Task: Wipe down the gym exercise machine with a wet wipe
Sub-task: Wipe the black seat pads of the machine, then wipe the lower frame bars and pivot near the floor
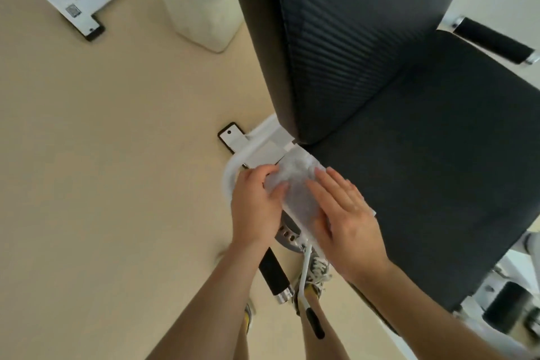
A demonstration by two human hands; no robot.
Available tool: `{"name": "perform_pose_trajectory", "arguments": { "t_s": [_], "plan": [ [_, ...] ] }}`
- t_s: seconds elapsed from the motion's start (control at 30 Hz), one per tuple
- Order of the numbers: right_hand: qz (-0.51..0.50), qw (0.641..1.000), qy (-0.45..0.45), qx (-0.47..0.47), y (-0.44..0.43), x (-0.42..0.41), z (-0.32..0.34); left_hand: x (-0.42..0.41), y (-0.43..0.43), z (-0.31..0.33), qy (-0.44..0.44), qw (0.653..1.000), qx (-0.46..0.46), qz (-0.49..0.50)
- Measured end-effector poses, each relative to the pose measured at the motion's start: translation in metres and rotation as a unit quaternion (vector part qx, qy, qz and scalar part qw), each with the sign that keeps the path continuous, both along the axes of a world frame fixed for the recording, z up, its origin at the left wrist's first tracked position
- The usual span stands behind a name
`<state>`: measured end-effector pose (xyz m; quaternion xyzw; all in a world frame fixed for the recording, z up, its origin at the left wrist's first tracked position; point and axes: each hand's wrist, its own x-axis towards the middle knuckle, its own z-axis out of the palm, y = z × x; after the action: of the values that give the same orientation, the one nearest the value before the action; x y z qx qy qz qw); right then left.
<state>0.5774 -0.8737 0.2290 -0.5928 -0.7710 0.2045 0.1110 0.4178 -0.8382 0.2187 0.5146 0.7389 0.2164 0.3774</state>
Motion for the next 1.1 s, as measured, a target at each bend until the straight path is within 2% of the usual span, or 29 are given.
{"name": "perform_pose_trajectory", "arguments": {
  "t_s": [0.1, 0.37, 0.53, 0.63, 0.7, 0.73, 0.77, 0.83, 0.87, 0.93, 1.03, 1.1],
  "plan": [
    [0.035, 0.989, -0.135, -0.039, -0.012, -0.008, -0.004, -0.010, 0.003, 0.006, 0.017, 0.999, 0.026, 0.017],
    [0.174, 0.960, -0.206, -0.068, 0.038, -0.082, -0.025, -0.080, 0.011, -0.007, 0.068, 0.993, 0.028, 0.097],
    [0.124, 0.980, -0.141, -0.067, 0.031, -0.121, -0.030, -0.101, 0.032, -0.025, 0.069, 0.991, 0.009, 0.118],
    [0.075, 0.986, -0.014, -0.146, 0.020, -0.132, -0.030, -0.106, 0.040, -0.031, 0.113, 0.990, 0.015, 0.086],
    [0.055, 0.967, 0.060, -0.240, 0.012, -0.134, -0.029, -0.106, 0.039, -0.031, 0.169, 0.981, 0.094, 0.019],
    [0.037, 0.960, 0.092, -0.261, 0.009, -0.135, -0.030, -0.103, 0.037, -0.032, 0.166, 0.977, 0.127, -0.033],
    [0.021, 0.956, 0.120, -0.268, 0.008, -0.137, -0.032, -0.098, 0.034, -0.032, 0.139, 0.979, 0.118, -0.090],
    [-0.023, 0.948, 0.149, -0.279, 0.009, -0.138, -0.038, -0.083, 0.030, -0.037, 0.085, 0.981, 0.028, -0.175],
    [-0.050, 0.945, 0.152, -0.287, 0.011, -0.137, -0.040, -0.078, 0.031, -0.043, 0.089, 0.977, -0.011, -0.192],
    [-0.099, 0.936, 0.141, -0.307, 0.013, -0.133, -0.041, -0.073, 0.041, -0.054, 0.150, 0.962, -0.026, -0.224],
    [-0.155, 0.923, 0.163, -0.313, 0.017, -0.127, -0.040, -0.067, 0.070, -0.059, 0.263, 0.919, 0.023, -0.294],
    [-0.179, 0.918, 0.187, -0.301, 0.020, -0.129, -0.039, -0.054, 0.094, -0.056, 0.282, 0.901, 0.051, -0.325]
  ]
}}
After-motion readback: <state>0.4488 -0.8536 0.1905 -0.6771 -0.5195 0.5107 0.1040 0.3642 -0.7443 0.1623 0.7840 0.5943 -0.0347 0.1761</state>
